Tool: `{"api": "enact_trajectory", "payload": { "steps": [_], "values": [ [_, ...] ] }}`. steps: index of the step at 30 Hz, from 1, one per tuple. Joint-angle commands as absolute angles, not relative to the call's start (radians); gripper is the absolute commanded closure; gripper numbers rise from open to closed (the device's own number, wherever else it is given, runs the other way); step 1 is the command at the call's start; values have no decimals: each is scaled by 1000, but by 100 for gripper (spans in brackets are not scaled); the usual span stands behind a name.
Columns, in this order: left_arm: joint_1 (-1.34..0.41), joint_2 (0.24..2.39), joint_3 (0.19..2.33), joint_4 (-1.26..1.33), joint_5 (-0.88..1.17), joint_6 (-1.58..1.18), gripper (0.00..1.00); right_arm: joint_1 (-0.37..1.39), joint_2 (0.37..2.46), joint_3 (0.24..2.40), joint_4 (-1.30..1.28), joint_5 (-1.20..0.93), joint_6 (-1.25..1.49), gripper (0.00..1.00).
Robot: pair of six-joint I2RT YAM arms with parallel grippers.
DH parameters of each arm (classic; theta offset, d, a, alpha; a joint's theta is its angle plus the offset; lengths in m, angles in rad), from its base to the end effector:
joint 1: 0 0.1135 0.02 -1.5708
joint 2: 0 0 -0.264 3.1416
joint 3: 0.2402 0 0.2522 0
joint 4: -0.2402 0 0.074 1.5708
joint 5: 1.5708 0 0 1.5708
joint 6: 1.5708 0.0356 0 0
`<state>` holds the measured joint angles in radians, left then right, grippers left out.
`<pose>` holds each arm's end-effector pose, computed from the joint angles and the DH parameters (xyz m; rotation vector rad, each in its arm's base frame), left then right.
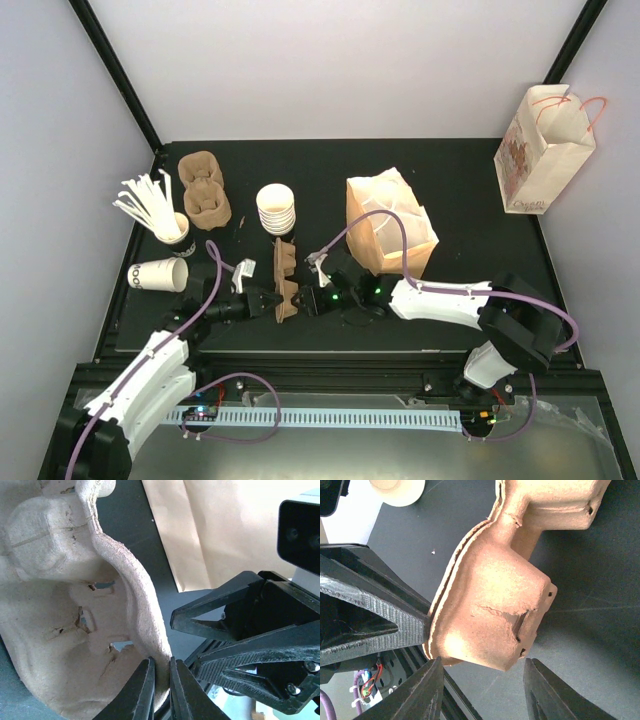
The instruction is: Pack the takeout coffee
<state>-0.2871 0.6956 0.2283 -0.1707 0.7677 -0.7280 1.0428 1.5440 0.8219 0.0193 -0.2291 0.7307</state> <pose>0.1302 -0.0642 0.1666 -0.0468 2.3597 -1.3823 0.1539 0.2799 0.1903 -0.5290 2.4900 1.0979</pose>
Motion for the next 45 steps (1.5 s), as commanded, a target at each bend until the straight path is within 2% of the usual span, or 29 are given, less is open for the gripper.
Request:
{"api": "enact_trajectory", "payload": {
  "steps": [1, 19, 29, 31, 36, 45],
  "values": [
    [-285, 670, 235, -155, 796, -756, 89, 1044, 1531, 801, 63, -253, 756, 53],
    [-285, 547, 204, -263, 717, -824, 92, 1048, 1532, 755, 95, -235, 699, 52],
    [-285, 552, 193, -268, 711, -838, 93, 1050, 1509, 753, 96, -229, 629, 45],
    [-285, 555, 195, -267, 709, -838, 93, 1054, 1502, 758, 107, -243, 615, 42],
    [-285, 555, 196, -267, 709, -840, 93, 1078, 1502, 790, 88, -218, 594, 27],
    [-285, 543, 198, -275, 711, -846, 93, 1118, 1546, 828, 76, -188, 596, 16]
  ]
}}
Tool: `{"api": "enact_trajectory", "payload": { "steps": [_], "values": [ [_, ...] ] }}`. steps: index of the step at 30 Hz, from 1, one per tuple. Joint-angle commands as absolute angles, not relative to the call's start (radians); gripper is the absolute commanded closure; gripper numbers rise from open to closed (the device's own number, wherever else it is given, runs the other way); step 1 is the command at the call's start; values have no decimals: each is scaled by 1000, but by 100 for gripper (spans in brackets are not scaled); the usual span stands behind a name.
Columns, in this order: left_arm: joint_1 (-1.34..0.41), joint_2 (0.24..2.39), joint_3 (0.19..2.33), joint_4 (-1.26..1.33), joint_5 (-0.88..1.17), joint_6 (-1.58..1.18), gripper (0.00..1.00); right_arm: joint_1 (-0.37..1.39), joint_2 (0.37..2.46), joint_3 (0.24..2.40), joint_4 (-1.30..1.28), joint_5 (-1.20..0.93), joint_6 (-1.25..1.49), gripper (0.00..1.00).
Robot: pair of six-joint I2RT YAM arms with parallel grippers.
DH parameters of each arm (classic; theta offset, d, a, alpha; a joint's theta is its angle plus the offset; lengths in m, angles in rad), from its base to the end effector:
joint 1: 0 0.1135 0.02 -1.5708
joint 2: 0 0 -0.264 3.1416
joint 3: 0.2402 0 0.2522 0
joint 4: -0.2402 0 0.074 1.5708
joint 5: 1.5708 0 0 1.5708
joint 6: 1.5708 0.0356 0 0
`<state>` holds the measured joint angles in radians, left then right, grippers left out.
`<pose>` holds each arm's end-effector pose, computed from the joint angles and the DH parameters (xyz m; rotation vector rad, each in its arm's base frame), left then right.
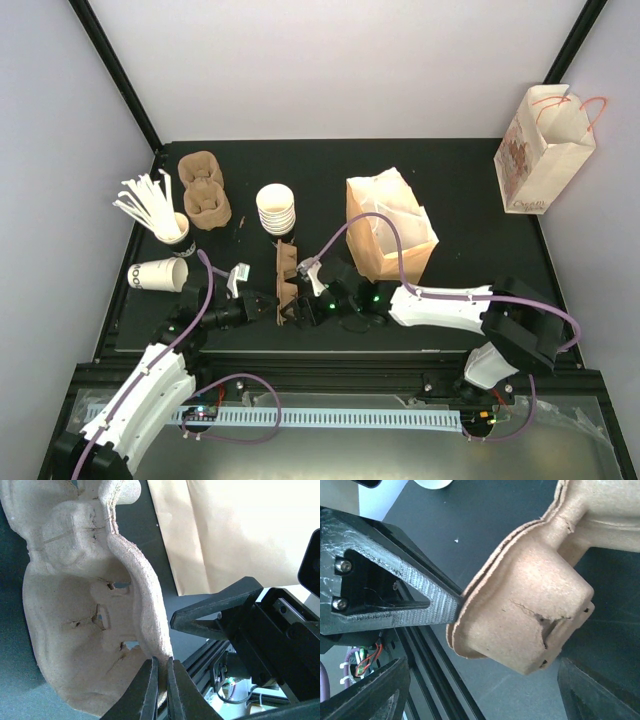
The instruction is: Pack the takeout coffee
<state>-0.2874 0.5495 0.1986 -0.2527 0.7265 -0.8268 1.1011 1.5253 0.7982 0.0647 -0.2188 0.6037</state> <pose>0.1164 -0.0591 0.1664 -0.1710 2.3495 -1.3868 0.1364 0.2858 0.1923 -0.7391 2.3704 1.0906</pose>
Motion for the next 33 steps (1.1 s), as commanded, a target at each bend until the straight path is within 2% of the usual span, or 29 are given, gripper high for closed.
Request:
{"api": "enact_trajectory", "payload": {
  "steps": [1, 11, 19, 27, 33],
  "values": [
    [-285, 541, 198, -276, 710, -845, 94, 1122, 1550, 831, 77, -185, 598, 15],
    [-285, 535, 198, -284, 712, -842, 94, 1137, 1595, 863, 45, -145, 600, 11],
    [-285, 533, 202, -284, 710, -844, 94, 1137, 1617, 897, -12, -93, 604, 20],
    [-285, 533, 204, -284, 711, -849, 94, 1138, 1629, 902, 3, -105, 595, 18],
    [-285, 528, 202, -291, 710, -849, 94, 1138, 1661, 931, -54, -55, 609, 21]
  ]
}}
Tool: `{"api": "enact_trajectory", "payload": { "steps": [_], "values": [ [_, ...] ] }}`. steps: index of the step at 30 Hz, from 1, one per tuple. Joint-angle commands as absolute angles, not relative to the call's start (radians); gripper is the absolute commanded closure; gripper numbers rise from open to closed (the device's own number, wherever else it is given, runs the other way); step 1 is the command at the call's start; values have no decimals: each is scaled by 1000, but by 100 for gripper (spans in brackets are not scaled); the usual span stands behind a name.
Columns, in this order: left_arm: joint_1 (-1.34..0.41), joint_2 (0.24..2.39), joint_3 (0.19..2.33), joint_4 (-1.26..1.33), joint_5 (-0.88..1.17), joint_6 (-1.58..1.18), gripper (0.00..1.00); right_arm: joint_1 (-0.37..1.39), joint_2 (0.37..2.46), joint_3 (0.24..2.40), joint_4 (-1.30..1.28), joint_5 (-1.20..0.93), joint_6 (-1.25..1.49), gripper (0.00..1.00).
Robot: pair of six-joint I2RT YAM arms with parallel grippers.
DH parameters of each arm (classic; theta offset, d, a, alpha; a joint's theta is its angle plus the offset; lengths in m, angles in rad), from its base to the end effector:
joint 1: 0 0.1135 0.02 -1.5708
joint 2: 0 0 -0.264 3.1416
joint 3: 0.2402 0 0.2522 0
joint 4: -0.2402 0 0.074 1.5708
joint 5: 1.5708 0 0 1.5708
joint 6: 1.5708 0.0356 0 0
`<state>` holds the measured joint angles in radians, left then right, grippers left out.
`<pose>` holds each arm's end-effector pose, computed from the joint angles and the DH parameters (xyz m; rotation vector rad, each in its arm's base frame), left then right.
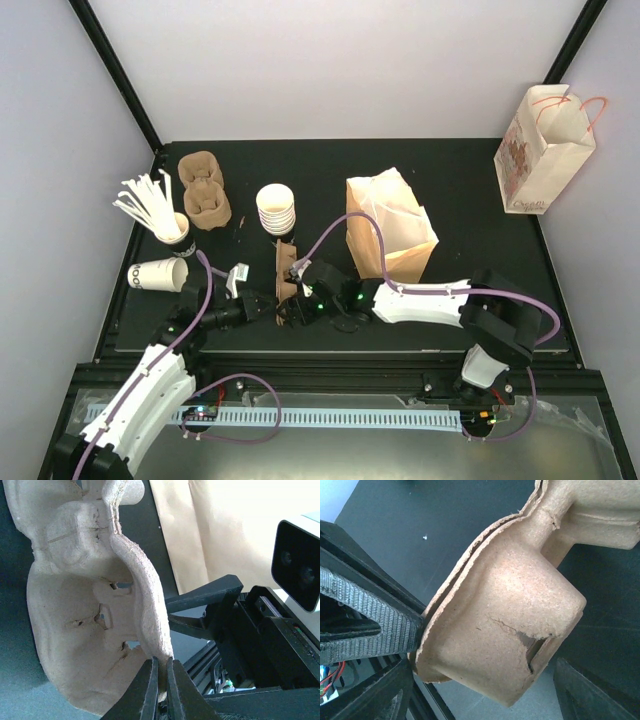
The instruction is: Pack the takeout coffee
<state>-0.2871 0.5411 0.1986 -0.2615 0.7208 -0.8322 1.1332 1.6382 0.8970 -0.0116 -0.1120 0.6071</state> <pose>0.1156 -0.0586 0.1665 -0.1819 2.3504 -1.3830 0.1400 0.3086 0.1810 -0.7195 2.4347 0.9326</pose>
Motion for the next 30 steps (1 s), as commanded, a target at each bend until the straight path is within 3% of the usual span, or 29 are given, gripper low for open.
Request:
{"api": "enact_trajectory", "payload": {
  "steps": [1, 20, 30],
  "values": [
    [-285, 527, 202, -293, 709, -847, 94, 1138, 1659, 930, -62, -42, 615, 22],
    [-285, 523, 279, -426, 683, -764, 94, 1138, 1552, 843, -144, 135, 646, 29],
    [-285, 531, 387, -676, 683, -651, 94, 1138, 1542, 872, -204, 185, 628, 29]
  ]
}}
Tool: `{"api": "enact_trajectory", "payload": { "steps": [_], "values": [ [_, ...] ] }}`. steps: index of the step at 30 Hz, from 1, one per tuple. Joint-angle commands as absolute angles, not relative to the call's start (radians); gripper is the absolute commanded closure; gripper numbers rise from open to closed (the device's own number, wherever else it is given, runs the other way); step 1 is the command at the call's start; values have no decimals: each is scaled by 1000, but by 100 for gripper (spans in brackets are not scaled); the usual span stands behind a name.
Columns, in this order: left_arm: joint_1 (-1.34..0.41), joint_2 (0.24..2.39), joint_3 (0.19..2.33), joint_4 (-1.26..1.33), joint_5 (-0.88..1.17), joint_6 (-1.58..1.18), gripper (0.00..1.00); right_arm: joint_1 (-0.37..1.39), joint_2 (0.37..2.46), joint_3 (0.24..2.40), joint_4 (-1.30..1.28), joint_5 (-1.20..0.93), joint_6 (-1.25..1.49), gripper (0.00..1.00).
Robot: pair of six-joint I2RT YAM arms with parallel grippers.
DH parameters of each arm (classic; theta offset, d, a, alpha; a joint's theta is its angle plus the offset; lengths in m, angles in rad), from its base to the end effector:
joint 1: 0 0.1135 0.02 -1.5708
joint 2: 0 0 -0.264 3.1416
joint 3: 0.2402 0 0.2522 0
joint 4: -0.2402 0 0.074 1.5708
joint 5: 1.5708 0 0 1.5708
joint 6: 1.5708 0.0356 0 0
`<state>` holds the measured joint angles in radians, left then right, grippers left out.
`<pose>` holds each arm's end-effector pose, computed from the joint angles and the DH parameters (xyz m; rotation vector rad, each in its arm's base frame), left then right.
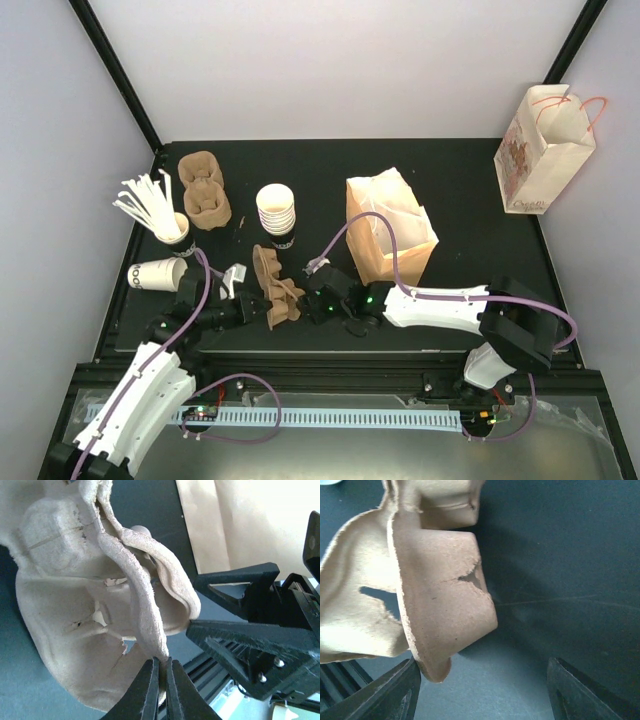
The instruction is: Pack the takeout coffee
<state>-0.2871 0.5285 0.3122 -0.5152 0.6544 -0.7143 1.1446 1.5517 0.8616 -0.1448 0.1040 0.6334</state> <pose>0.1092 -0.0548 0.1843 -0.1549 2.4432 -1.2391 0.1338 0.2858 0.1867 -0.5879 2.4497 0.6713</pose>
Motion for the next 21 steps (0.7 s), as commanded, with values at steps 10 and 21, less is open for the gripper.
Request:
{"api": "enact_trajectory", "payload": {
  "steps": [10, 21],
  "values": [
    [-286, 562, 474, -764, 691, -581, 94, 1138, 1531, 903, -224, 170, 581, 29],
    [-285, 582, 453, -717, 708, -581, 95, 1137, 1547, 998, -120, -85, 497, 18]
  ]
}}
